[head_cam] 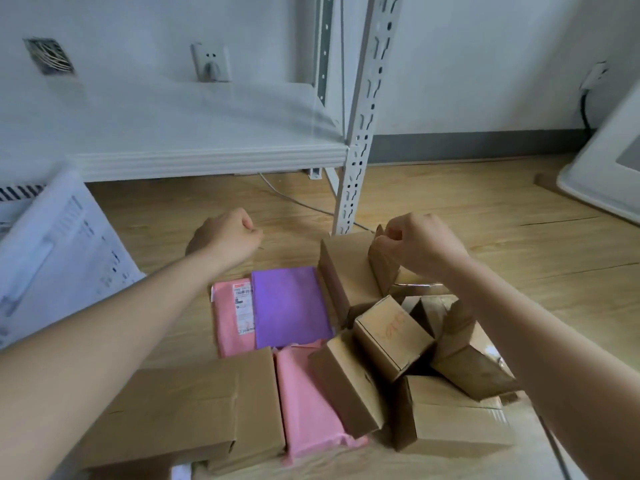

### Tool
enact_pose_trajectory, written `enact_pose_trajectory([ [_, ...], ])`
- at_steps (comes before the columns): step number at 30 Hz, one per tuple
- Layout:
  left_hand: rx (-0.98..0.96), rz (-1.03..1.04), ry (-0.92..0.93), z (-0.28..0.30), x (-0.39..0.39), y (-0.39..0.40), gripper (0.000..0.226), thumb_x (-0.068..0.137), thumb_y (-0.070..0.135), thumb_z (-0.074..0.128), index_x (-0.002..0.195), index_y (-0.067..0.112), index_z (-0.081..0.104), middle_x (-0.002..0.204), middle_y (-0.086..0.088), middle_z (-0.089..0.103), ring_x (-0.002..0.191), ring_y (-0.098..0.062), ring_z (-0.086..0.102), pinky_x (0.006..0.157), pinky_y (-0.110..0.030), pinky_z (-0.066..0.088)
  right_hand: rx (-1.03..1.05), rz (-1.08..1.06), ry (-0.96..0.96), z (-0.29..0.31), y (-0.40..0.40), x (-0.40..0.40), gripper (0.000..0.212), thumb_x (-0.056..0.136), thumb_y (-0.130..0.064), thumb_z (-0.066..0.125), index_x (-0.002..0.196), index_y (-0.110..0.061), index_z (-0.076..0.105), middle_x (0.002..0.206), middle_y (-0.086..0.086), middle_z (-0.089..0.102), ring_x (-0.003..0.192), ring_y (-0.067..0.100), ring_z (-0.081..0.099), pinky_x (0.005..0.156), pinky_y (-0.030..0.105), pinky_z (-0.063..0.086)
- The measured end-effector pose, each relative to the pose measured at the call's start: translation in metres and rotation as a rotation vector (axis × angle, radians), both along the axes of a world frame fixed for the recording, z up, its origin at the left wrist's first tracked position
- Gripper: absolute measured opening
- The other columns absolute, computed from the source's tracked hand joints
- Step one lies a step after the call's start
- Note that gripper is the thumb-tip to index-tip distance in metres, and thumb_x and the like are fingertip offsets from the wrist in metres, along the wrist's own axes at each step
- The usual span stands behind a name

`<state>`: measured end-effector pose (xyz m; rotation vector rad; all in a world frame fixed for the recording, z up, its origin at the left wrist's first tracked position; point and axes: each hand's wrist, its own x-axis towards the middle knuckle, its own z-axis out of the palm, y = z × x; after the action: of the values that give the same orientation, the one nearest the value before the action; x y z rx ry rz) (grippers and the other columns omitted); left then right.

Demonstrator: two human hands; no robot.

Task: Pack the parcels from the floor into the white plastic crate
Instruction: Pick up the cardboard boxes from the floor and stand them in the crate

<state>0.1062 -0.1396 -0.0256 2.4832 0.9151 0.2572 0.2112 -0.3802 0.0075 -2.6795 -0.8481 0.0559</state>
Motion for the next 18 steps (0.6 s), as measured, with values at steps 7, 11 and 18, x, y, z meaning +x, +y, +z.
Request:
enact_pose_trajectory([
  [7, -0.063, -0.114, 0.136, -0.033, 0.046, -0.058, 0.013, 0.08, 0.033, 0.052, 0.092, 0.029, 0.051, 0.104, 0.001, 0.064, 0.092, -0.025, 0.055, 0.074, -0.028, 0.043, -0.002, -0.081, 0.231, -0.043, -0.041, 0.03, 0.014, 0.084, -0.023, 0.052, 0.092, -0.018, 0.063, 0.086, 0.001, 0.064, 0.075, 0.016, 0.057, 0.06, 0.026, 0.045],
  [11, -0.134, -0.109, 0.169, -0.055, 0.068, -0.074, 0.021, 0.083, 0.034, 0.051, 0.103, 0.029, 0.054, 0.108, 0.0, 0.062, 0.094, -0.025, 0.054, 0.074, -0.027, 0.04, 0.008, -0.069, 0.349, -0.071, -0.034, 0.041, 0.026, 0.087, -0.017, 0.047, 0.109, -0.019, 0.061, 0.106, 0.004, 0.064, 0.086, 0.017, 0.058, 0.071, 0.027, 0.046],
  [18, -0.257, -0.117, 0.248, -0.108, 0.089, -0.085, 0.034, 0.087, 0.031, 0.049, 0.12, 0.032, 0.051, 0.12, -0.009, 0.056, 0.101, -0.034, 0.057, 0.077, -0.033, 0.044, -0.109, 0.078, 0.014, -0.103, -0.001, 0.046, 0.024, 0.086, -0.015, 0.042, 0.103, -0.013, 0.06, 0.102, 0.005, 0.062, 0.097, 0.025, 0.052, 0.069, 0.031, 0.038],
])
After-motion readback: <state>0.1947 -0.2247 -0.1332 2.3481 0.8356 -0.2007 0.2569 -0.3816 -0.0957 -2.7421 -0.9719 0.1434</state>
